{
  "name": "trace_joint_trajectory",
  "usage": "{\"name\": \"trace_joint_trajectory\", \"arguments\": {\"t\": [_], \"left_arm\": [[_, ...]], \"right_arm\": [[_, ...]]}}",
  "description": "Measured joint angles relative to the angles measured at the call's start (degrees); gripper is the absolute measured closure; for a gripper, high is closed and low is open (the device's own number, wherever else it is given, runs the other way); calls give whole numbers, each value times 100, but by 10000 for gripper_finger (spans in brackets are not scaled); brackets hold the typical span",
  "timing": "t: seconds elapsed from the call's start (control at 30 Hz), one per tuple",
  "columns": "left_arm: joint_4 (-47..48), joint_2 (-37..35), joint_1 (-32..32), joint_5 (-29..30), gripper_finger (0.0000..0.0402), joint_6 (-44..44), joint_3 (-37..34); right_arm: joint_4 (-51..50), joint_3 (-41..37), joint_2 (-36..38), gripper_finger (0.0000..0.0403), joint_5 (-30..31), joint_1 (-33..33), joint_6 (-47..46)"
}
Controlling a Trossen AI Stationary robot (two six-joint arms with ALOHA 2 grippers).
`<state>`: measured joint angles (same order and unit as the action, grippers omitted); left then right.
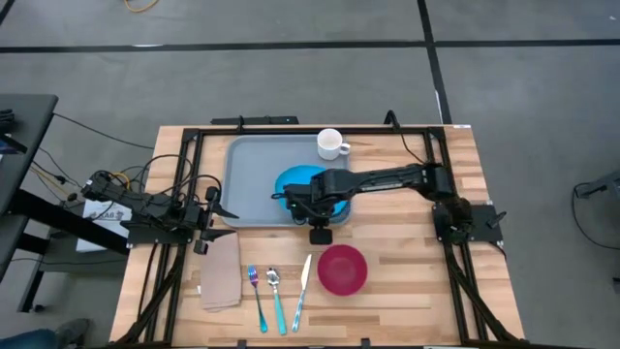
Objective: Set up tray
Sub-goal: Put the blue plate on the gray serving tray to the bottom left of the white cup
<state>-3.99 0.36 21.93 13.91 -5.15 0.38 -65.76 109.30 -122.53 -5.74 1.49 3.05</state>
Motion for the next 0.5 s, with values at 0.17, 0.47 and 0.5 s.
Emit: {"name": "trace_joint_trajectory", "arguments": {"t": [0.17,0.47,0.5], "left_arm": [[-1,0,-2,-2,233,16,0],[-1,2,-1,-2,233,2,0],[-2,0,0,0,233,16,0]], "right_arm": [[215,72,-340,402,3,-183,85],[523,63,-547,398,-90,-464,150],[491,60,-569,396,-191,-491,151]]}}
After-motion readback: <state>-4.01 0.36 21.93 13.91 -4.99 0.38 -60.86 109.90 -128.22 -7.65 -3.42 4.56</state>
